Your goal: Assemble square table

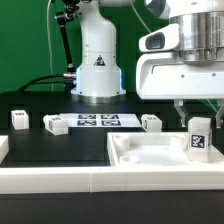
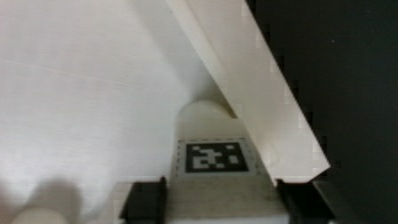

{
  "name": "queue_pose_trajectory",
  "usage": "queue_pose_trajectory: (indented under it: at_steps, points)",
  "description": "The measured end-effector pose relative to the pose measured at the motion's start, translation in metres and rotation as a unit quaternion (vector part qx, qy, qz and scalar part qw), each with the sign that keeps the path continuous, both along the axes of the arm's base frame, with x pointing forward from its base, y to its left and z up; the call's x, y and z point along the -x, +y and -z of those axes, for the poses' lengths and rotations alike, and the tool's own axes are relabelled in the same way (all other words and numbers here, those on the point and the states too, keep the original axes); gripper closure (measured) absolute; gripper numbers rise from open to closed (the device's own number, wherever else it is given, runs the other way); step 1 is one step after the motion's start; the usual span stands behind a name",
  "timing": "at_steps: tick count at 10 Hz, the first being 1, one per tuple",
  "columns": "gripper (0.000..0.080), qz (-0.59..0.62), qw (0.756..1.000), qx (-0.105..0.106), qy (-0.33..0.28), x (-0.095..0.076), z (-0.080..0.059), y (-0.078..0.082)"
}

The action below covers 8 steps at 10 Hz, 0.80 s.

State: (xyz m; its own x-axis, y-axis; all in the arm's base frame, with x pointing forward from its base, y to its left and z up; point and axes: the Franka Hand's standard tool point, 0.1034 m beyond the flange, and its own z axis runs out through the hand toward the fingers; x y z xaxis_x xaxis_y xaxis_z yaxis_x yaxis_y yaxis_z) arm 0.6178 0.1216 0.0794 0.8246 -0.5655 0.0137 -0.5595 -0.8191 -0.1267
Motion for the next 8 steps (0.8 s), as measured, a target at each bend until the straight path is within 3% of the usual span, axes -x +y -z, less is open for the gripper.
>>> queue_pose_trajectory:
  at_steps: [3,7,8]
  points:
    - [0.0509,0.150,0.988,-0.026,0.018,-0.0001,-0.0005,0.0022]
    - [0.0508,0.146,0.989,-0.031,0.018,-0.0005,-0.0009,0.0021]
    - [0.0294,0.130,0.991,-0.029,0.016,-0.0008,-0.0010,0.0011]
